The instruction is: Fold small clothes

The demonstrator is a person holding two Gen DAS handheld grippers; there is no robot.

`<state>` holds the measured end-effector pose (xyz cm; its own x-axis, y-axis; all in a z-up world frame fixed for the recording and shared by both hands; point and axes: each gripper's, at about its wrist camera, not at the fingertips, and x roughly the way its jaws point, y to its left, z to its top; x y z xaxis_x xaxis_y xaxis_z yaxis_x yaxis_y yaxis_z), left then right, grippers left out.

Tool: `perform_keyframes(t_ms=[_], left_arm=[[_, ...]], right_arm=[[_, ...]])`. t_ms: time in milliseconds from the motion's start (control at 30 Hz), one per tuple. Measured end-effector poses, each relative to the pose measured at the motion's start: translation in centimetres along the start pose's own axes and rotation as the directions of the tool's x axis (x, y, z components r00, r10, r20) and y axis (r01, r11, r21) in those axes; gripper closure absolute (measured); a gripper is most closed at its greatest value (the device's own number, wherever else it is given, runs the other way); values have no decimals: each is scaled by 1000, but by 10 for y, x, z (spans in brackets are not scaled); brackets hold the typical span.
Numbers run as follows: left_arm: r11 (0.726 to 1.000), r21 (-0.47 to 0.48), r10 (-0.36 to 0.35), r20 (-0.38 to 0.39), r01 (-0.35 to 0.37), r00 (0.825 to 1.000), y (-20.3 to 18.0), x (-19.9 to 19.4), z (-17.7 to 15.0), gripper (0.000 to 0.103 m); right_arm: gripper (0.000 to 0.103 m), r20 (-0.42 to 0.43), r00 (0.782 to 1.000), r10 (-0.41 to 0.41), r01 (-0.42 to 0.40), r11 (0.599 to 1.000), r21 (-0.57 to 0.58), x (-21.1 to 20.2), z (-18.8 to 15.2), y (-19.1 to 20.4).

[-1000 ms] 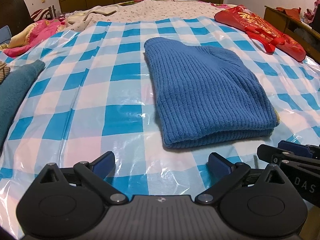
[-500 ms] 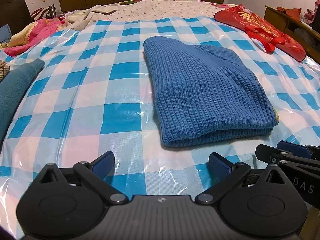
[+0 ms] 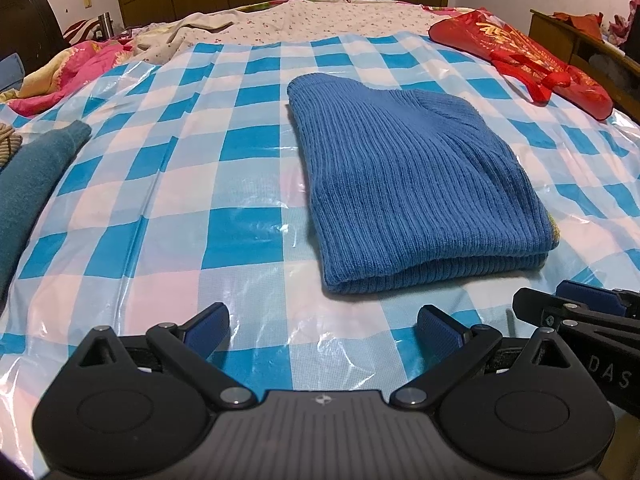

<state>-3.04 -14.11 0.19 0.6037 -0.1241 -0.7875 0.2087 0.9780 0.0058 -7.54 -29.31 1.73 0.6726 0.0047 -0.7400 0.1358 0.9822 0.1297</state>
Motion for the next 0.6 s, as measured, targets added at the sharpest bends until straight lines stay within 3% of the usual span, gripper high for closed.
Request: perform_keyframes(t_ms=[600], left_arm=[[999, 20, 36, 12, -36, 999, -5, -2, 0, 0]], right_arm=[[65, -2, 1000, 1, -1, 1000, 4, 0, -2, 0]])
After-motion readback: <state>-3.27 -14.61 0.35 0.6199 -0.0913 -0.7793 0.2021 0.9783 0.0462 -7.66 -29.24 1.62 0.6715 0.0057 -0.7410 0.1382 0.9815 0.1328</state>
